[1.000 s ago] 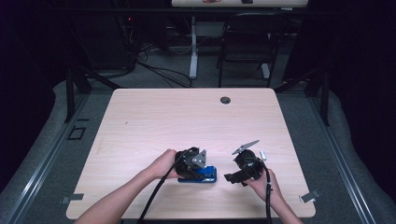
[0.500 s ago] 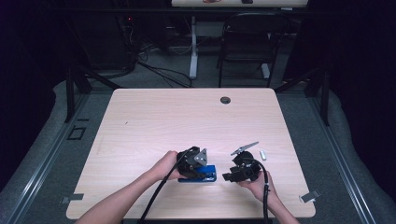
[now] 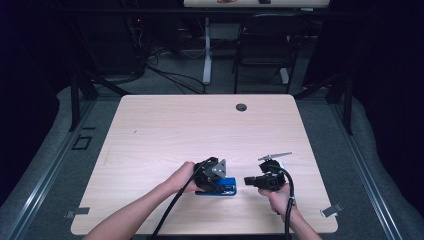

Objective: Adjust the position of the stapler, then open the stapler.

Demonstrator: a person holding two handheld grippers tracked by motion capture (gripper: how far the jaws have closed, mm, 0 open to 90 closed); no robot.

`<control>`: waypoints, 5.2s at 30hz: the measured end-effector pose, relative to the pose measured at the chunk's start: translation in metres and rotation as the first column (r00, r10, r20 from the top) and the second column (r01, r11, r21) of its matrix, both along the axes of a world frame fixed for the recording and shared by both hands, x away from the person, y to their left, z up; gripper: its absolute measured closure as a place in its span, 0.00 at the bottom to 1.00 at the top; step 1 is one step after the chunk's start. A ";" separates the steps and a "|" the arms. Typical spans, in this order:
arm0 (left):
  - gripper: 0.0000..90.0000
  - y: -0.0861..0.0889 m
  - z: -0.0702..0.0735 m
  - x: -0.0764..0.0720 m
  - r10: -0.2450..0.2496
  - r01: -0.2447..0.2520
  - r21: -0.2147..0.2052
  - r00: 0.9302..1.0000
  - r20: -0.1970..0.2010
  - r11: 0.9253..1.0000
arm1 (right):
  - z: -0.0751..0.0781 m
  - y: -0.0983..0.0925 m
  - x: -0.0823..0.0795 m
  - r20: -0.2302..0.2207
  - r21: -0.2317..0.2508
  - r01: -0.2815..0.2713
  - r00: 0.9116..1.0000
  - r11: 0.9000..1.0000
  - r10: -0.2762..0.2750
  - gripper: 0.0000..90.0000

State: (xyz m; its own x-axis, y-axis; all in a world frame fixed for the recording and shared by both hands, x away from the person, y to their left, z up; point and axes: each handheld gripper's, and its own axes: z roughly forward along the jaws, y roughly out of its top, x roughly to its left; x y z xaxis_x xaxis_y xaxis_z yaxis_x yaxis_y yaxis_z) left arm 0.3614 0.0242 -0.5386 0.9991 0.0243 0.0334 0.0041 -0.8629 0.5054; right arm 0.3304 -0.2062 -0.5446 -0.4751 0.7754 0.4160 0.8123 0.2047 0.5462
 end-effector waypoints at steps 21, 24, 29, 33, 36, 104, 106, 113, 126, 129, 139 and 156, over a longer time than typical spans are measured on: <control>0.59 -0.010 -0.002 -0.009 0.095 -0.095 -0.056 0.995 0.007 0.994 | -0.028 0.014 0.011 -0.165 0.168 0.062 0.986 0.984 -0.034 1.00; 0.60 -0.011 -0.002 -0.010 0.107 -0.106 -0.066 0.994 0.023 0.992 | -0.029 0.013 0.010 -0.172 0.177 0.062 0.985 0.982 -0.031 1.00; 0.62 -0.014 -0.001 -0.010 0.110 -0.107 -0.080 0.993 0.034 0.991 | -0.030 0.013 0.008 -0.161 0.178 0.071 0.986 0.981 -0.043 0.98; 0.64 -0.018 -0.002 -0.011 0.106 -0.101 -0.080 0.993 0.056 0.992 | -0.030 0.013 0.008 -0.161 0.178 0.084 0.985 0.981 -0.055 0.98; 0.68 -0.017 -0.001 -0.011 0.104 -0.098 -0.084 0.992 0.066 0.992 | -0.028 0.015 0.007 -0.145 0.167 0.076 0.988 0.983 -0.052 1.00; 0.72 -0.010 -0.007 -0.013 0.045 -0.023 -0.168 0.991 0.127 0.985 | -0.039 0.009 0.008 -0.273 0.301 0.219 0.952 0.928 -0.136 1.00; 0.71 -0.011 -0.006 -0.012 0.050 -0.033 -0.155 0.993 0.110 0.987 | -0.040 0.009 0.008 -0.278 0.304 0.227 0.950 0.925 -0.142 1.00; 0.71 -0.016 -0.003 -0.012 0.072 -0.062 -0.115 0.994 0.087 0.991 | -0.040 0.008 0.007 -0.293 0.313 0.242 0.944 0.919 -0.149 1.00; 0.74 -0.004 -0.009 -0.006 0.021 -0.007 -0.213 0.998 0.063 0.977 | -0.039 0.011 0.006 -0.251 0.287 0.224 0.956 0.931 -0.153 1.00; 0.74 -0.002 -0.011 -0.005 0.022 -0.008 -0.241 0.998 0.058 0.970 | -0.038 0.012 0.005 -0.257 0.288 0.230 0.954 0.930 -0.156 1.00; 0.74 0.004 -0.016 -0.007 0.020 0.005 -0.306 0.997 0.080 0.952 | -0.038 0.014 0.004 -0.236 0.285 0.239 0.956 0.928 -0.174 1.00; 0.73 0.018 -0.006 -0.005 0.017 0.005 -0.369 0.998 0.058 0.930 | -0.037 0.016 0.005 -0.225 0.277 0.230 0.959 0.933 -0.169 1.00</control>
